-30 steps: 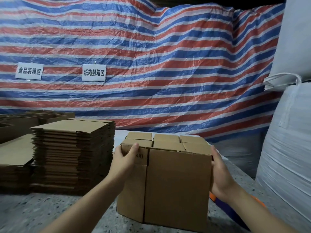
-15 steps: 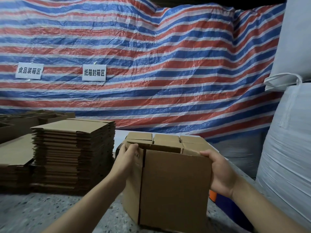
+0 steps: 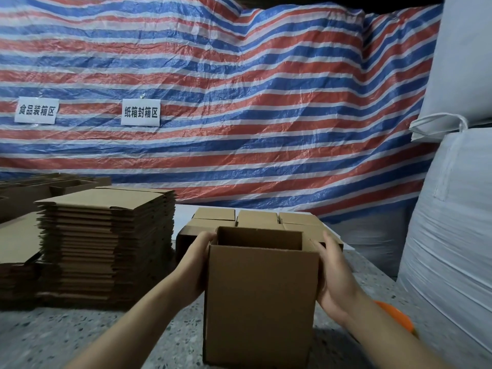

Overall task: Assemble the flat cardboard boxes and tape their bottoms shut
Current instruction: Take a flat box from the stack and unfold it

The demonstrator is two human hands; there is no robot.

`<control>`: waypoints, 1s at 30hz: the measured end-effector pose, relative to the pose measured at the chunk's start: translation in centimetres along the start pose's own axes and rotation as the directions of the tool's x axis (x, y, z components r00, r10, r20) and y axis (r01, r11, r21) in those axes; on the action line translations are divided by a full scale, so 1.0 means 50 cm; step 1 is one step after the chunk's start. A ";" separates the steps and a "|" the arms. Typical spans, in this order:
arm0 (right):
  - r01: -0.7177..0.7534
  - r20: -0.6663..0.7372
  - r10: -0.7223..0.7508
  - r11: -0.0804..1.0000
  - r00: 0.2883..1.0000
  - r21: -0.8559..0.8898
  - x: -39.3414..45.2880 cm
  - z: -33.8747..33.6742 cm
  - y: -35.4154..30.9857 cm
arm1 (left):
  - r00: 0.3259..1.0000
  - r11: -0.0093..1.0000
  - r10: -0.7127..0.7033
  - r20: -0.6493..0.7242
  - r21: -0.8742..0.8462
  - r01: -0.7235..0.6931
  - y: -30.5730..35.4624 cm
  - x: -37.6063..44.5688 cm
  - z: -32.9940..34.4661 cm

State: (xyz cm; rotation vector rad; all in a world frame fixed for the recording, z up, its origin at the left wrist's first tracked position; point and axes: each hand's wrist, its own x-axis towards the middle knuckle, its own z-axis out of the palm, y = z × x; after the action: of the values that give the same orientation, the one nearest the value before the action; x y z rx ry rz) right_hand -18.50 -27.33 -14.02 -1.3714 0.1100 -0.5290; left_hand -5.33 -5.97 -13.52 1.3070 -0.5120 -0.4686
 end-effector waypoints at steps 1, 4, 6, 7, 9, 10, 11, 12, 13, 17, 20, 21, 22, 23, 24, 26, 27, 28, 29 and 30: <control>-0.008 -0.026 0.009 1.000 1.000 0.030 0.004 -0.006 -0.001 | 1.000 1.000 -0.006 -0.011 -0.019 0.006 0.000 0.000 0.002; -0.042 -0.077 0.047 0.997 0.996 0.065 0.009 -0.015 0.004 | 1.000 0.999 -0.009 -0.013 -0.054 0.009 -0.001 -0.003 0.008; -0.079 -0.090 0.086 0.993 0.992 0.082 0.004 -0.017 0.014 | 1.000 0.999 0.024 -0.003 -0.031 -0.024 -0.008 -0.003 0.015; -0.086 -0.096 0.095 0.992 0.991 0.094 0.003 -0.018 0.019 | 1.000 0.999 0.030 -0.006 -0.029 -0.030 -0.011 -0.004 0.019; -0.093 -0.095 0.104 0.990 0.990 0.106 0.004 -0.020 0.027 | 1.000 0.999 0.016 0.011 -0.052 -0.015 -0.017 -0.005 0.023; -0.099 -0.094 0.110 0.989 0.989 0.112 0.004 -0.019 0.028 | 1.000 0.998 0.010 0.026 -0.059 -0.008 -0.018 -0.004 0.025; -0.108 -0.091 0.119 0.987 0.989 0.116 0.004 -0.018 0.028 | 0.999 0.999 0.008 0.041 -0.052 -0.006 -0.017 -0.005 0.028; -0.114 -0.088 0.125 0.986 0.988 0.119 0.005 -0.017 0.027 | 0.998 0.999 0.013 0.058 -0.035 -0.011 -0.017 -0.004 0.030; -0.115 -0.086 0.127 0.985 0.988 0.126 0.005 -0.016 0.027 | 0.997 1.000 0.021 0.067 -0.016 -0.020 -0.015 -0.005 0.033; -0.068 -0.117 0.088 0.983 0.989 0.168 -0.001 -0.015 0.028 | 0.997 0.998 0.036 0.064 -0.044 -0.033 -0.015 -0.004 0.031; -0.062 -0.121 0.082 0.986 0.989 0.156 -0.004 -0.018 0.028 | 0.996 0.998 0.030 0.083 -0.063 -0.025 -0.015 -0.002 0.029; -0.069 -0.119 0.087 0.987 0.989 0.145 -0.004 -0.018 0.029 | 0.996 0.998 0.023 0.083 -0.067 -0.018 -0.016 -0.003 0.029; -0.078 -0.116 0.094 0.988 0.989 0.135 -0.005 -0.018 0.030 | 0.996 0.997 0.020 0.082 -0.071 -0.014 -0.018 -0.003 0.029; -0.087 -0.113 0.101 0.988 0.988 0.125 -0.005 -0.018 0.032 | 0.997 0.997 0.021 0.075 -0.073 -0.015 -0.021 -0.002 0.028; -0.093 -0.113 0.107 0.989 0.988 0.117 -0.006 -0.018 0.035 | 0.998 0.997 0.025 0.062 -0.070 -0.021 -0.024 -0.001 0.027; -0.101 -0.120 0.115 0.988 0.986 0.119 -0.006 -0.019 0.043 | 0.999 0.997 0.030 0.022 -0.078 -0.028 -0.030 0.001 0.027; -0.101 -0.124 0.117 0.987 0.985 0.128 -0.005 -0.018 0.046 | 1.000 0.995 0.029 -0.006 -0.095 -0.030 -0.033 0.002 0.027; -0.100 -0.128 0.117 0.986 0.985 0.136 -0.004 -0.018 0.049 | 0.999 0.992 0.035 -0.041 -0.116 -0.039 -0.035 0.001 0.029; -0.100 -0.131 0.119 0.985 0.984 0.141 -0.004 -0.017 0.051 | 0.996 0.989 0.049 -0.077 -0.133 -0.059 -0.037 0.000 0.030; -0.103 -0.138 0.123 0.984 0.983 0.145 -0.003 -0.016 0.053 | 0.992 0.986 0.069 -0.101 -0.148 -0.083 -0.039 0.000 0.030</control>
State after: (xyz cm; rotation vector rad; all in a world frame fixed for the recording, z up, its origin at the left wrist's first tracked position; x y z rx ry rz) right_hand -18.15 -27.70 -16.72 -1.1837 0.2647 -0.5314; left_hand -6.30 -7.50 -15.19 1.1540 -0.4359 -0.3722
